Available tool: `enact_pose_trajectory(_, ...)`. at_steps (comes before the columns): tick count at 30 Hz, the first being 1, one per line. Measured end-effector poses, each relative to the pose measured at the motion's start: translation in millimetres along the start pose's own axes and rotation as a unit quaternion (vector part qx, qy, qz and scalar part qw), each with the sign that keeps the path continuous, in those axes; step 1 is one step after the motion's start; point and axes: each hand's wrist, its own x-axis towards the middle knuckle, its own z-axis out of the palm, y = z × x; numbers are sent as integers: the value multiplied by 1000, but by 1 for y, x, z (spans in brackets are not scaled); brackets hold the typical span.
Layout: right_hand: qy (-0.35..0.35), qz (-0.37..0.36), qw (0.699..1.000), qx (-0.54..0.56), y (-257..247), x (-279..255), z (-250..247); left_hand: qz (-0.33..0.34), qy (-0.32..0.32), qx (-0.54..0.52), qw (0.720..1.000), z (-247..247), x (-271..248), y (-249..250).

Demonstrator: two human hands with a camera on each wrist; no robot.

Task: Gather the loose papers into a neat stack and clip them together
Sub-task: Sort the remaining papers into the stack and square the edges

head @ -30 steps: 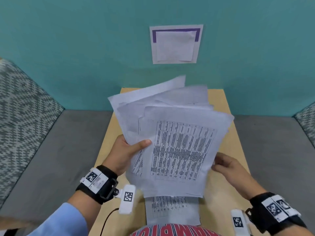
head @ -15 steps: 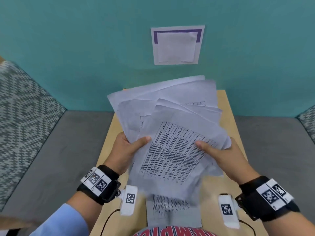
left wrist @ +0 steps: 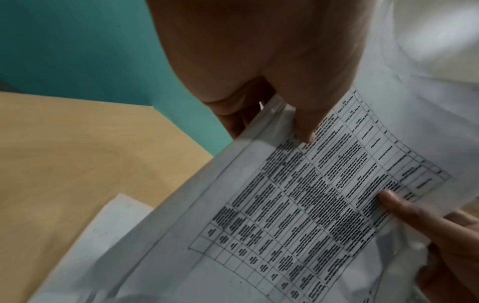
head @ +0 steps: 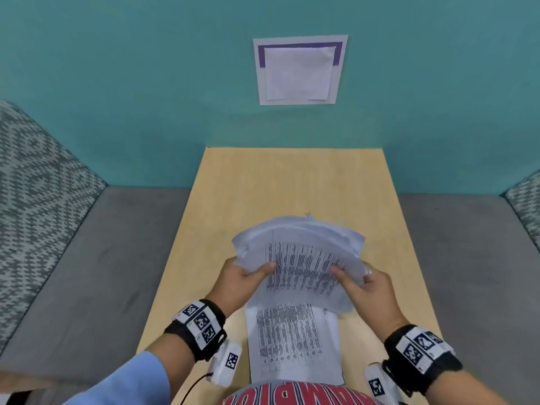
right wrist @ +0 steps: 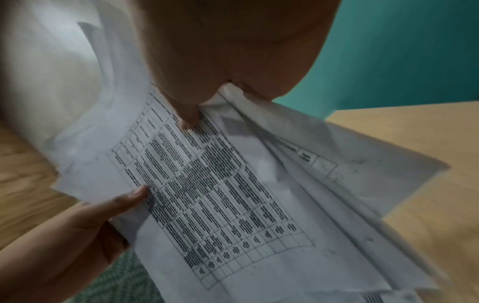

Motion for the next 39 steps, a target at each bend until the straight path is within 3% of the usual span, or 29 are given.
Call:
enact_pose_trajectory(3,14,-17,999,42,-6,4,-4,33,-7,-20,999,-3,0,9)
enact_pose_trajectory(8,-46,32,998,-8,3,11,-6,59,-56,-5,997,-2,-1,15)
enact_pose_trajectory(14,11,26,997,78,-15,17,-8,105,17,-29,994,-7,5,29)
enact_pose_trajectory(19,-55,59,997,18,2,19,-6,102,8,-17,995,-11,1,29)
enact_pose_trajectory(23,-61,40,997,26,1,21,-6,190,52,48,979,-26,-4,47)
enact_pose_trajectory(26,-69,15,997,11,-7,19,-4,269,48,227,935,-32,-13,77)
enact_pose_trajectory(28,-91,-25,994,-47,-16,14,0,295,16,407,864,-29,-21,96)
enact_pose_trajectory(30,-120,-86,983,-113,-26,7,5,293,-20,504,812,-19,-27,107)
enact_pose_trajectory(33,-144,-129,971,-142,-36,4,7,255,-62,554,790,-7,-33,113)
enact_pose_trajectory(36,-111,-70,982,-138,-27,8,-8,234,-94,528,811,-19,-27,112)
enact_pose_trajectory(39,-29,23,983,-179,-3,10,-43,178,-100,382,901,-45,-18,103)
